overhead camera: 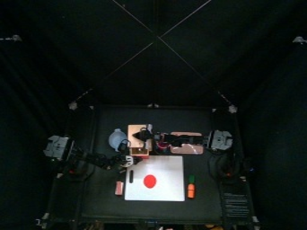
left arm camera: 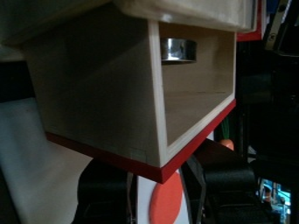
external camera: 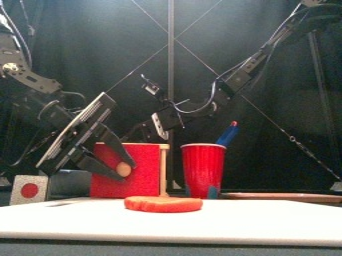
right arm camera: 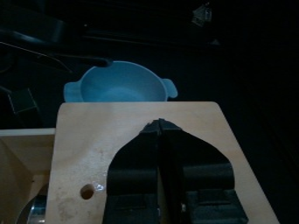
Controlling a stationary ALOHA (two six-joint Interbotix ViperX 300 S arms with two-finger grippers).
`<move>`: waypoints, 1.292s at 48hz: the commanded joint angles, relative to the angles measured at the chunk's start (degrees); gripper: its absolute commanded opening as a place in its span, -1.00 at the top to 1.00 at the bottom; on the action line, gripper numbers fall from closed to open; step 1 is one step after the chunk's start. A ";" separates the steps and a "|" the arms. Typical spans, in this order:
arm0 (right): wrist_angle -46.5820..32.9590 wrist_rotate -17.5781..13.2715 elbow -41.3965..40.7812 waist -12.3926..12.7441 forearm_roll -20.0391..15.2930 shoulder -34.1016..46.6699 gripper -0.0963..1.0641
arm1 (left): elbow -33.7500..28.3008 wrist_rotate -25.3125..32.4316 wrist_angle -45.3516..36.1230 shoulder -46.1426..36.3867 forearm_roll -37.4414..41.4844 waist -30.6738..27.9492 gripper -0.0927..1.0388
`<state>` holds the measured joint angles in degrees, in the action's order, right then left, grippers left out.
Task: Get the cutter from the drawer then cut the dough then place the extra dough in the bowl
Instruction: Open the drawer
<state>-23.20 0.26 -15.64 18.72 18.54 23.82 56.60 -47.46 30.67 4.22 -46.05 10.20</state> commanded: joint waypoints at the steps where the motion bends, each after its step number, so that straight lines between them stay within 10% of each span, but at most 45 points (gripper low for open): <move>1: 1.05 0.18 -0.09 0.44 0.00 -0.26 0.85 | -1.67 0.26 -0.97 -0.18 0.53 2.64 0.08; 44: 1.05 0.18 0.35 1.32 0.00 -0.18 0.85 | -2.99 0.53 -2.29 0.18 2.46 6.06 0.04; 62: 1.14 0.18 0.35 1.32 0.00 -0.18 0.85 | -3.08 0.53 -1.49 0.09 5.98 5.54 -0.48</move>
<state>-22.76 0.26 -15.29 19.78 18.46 23.91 54.76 -47.02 28.74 4.75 -40.52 15.91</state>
